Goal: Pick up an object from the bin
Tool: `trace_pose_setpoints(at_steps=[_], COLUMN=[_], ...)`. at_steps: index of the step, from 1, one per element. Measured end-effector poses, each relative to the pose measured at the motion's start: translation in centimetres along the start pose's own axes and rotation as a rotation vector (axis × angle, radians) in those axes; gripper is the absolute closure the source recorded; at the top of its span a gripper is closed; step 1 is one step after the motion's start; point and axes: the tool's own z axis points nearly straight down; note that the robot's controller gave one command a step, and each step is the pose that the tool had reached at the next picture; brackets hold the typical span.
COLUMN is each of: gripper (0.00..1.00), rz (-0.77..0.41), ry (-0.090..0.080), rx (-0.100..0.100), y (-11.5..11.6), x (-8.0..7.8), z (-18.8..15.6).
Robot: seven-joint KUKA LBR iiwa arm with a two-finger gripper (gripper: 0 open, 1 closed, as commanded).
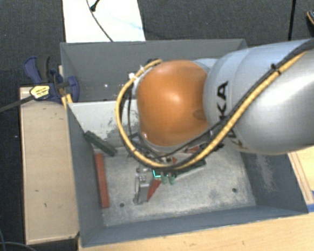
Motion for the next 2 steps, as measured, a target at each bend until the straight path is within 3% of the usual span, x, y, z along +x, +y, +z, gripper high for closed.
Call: trace_pose_setpoints(at_steps=[1, 2], gripper=[0.0, 0.0], rz=[0.481, 0.434], ry=[-0.002, -0.009], rx=[0.001, -0.003], y=[-9.3, -8.3], x=[-1.2, -2.9], z=[14.3, 16.7])
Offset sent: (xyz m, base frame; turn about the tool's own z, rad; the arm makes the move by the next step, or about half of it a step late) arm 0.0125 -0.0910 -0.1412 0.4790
